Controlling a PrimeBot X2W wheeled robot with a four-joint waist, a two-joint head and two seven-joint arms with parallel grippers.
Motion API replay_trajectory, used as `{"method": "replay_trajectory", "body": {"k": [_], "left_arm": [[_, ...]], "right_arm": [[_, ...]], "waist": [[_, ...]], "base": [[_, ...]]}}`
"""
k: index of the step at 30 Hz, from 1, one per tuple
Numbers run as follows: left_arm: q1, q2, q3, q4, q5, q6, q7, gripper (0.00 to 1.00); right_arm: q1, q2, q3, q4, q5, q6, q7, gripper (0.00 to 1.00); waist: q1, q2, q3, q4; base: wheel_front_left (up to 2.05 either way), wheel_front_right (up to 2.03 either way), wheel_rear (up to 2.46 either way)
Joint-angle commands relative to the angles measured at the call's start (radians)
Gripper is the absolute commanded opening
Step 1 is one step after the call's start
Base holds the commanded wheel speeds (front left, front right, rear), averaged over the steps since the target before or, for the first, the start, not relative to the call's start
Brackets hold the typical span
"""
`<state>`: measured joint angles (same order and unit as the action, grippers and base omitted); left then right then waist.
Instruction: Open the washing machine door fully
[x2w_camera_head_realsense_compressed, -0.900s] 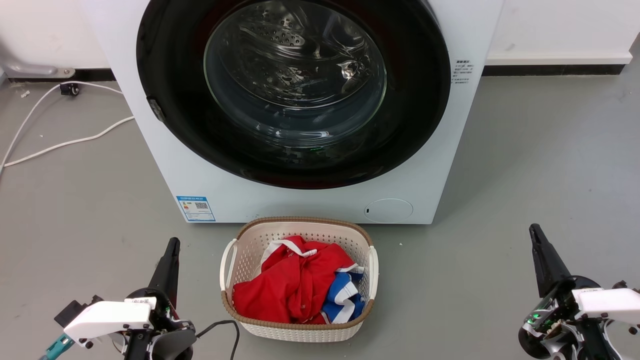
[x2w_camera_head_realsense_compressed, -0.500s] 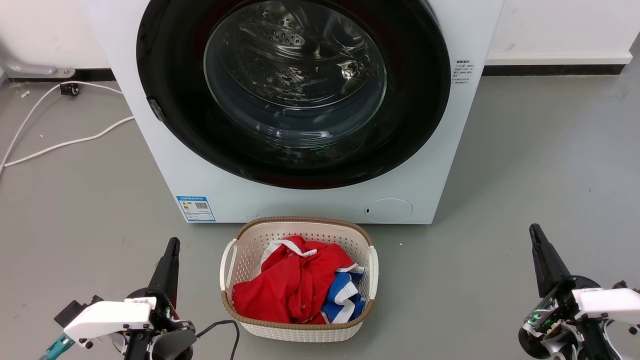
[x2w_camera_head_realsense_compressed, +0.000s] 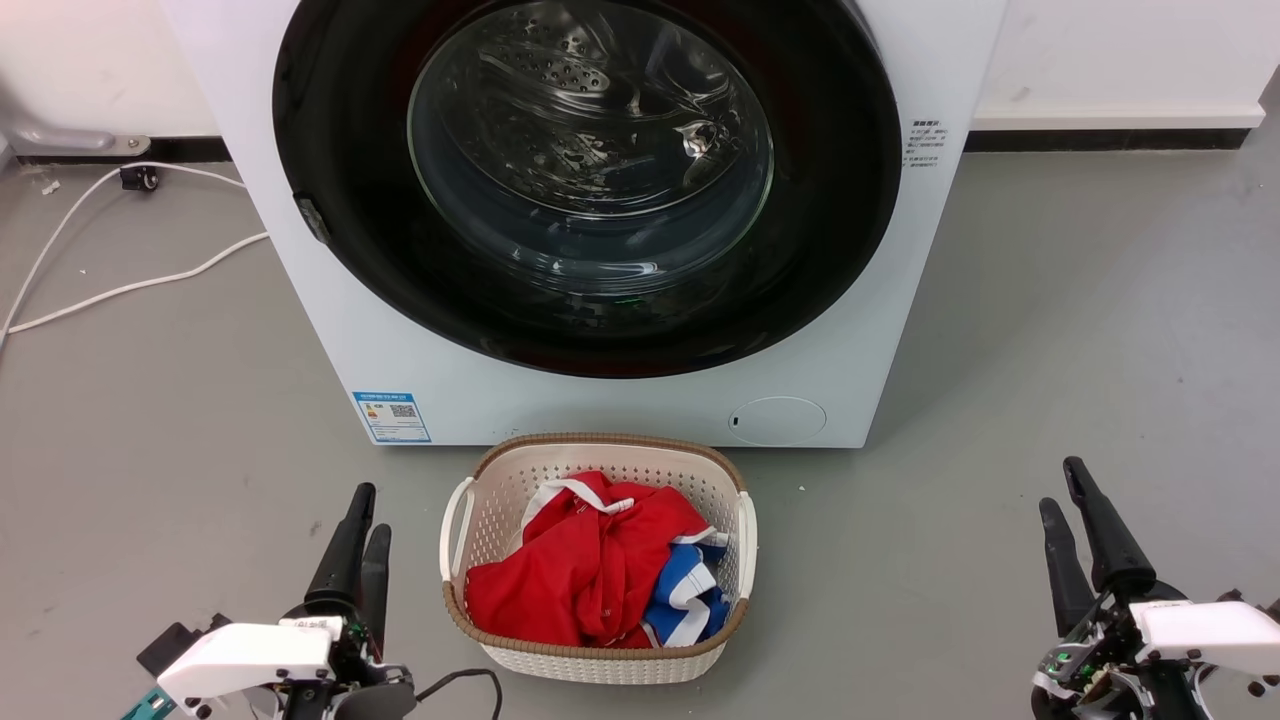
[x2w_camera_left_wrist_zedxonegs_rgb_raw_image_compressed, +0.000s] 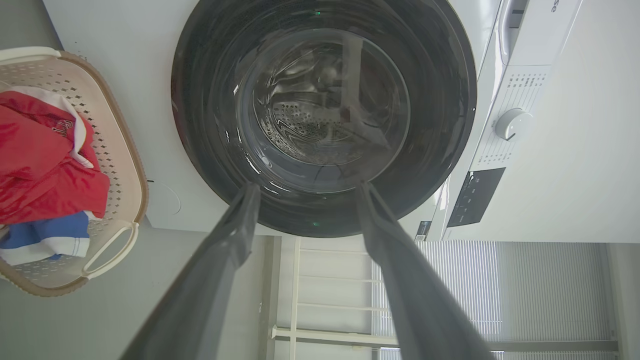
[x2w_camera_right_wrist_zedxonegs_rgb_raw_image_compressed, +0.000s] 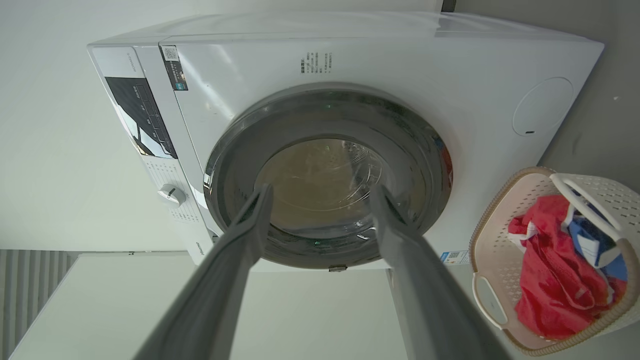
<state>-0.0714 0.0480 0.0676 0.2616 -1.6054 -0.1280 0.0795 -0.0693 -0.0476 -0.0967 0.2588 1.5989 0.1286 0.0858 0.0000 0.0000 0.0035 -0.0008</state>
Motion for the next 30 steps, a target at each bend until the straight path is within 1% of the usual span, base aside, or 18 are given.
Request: {"method": "replay_trajectory", "body": {"k": [1,6,11,20,30], "left_arm": [[-0.027,0.003,-0.010,-0.023,0.011,-0.001,-0.010,1.00],[-0.032,0.004,-0.025,-0.039,0.071,-0.001,-0.035,1.00],[-0.034,0.003,-0.034,-0.069,0.169,-0.001,-0.057,1.00],[-0.040,0.003,-0.065,-0.109,0.384,-0.002,-0.095,1.00],[-0.053,0.012,-0.103,-0.120,0.658,0.003,-0.132,1.00]], "right_arm": [[-0.009,-0.004,0.006,-0.024,-0.010,0.000,-0.010,1.00],[-0.005,-0.016,0.023,-0.041,-0.063,0.001,-0.037,1.00],[-0.005,-0.029,0.034,-0.059,-0.162,0.001,-0.061,1.00],[-0.014,-0.039,0.035,-0.091,-0.399,0.001,-0.098,1.00],[-0.011,-0.037,0.033,-0.127,-0.668,0.001,-0.104,1.00]], "waist": [[0.0000,0.0000,0.000,0.000],[0.0000,0.0000,0.001,-0.001],[0.0000,0.0000,0.003,-0.002],[0.0000,0.0000,0.010,-0.004],[0.0000,0.0000,0.016,-0.005]], "base": [[0.00,0.00,0.00],[0.00,0.00,0.00],[0.00,0.00,0.00],[0.00,0.00,0.00],[0.00,0.00,0.00]]}}
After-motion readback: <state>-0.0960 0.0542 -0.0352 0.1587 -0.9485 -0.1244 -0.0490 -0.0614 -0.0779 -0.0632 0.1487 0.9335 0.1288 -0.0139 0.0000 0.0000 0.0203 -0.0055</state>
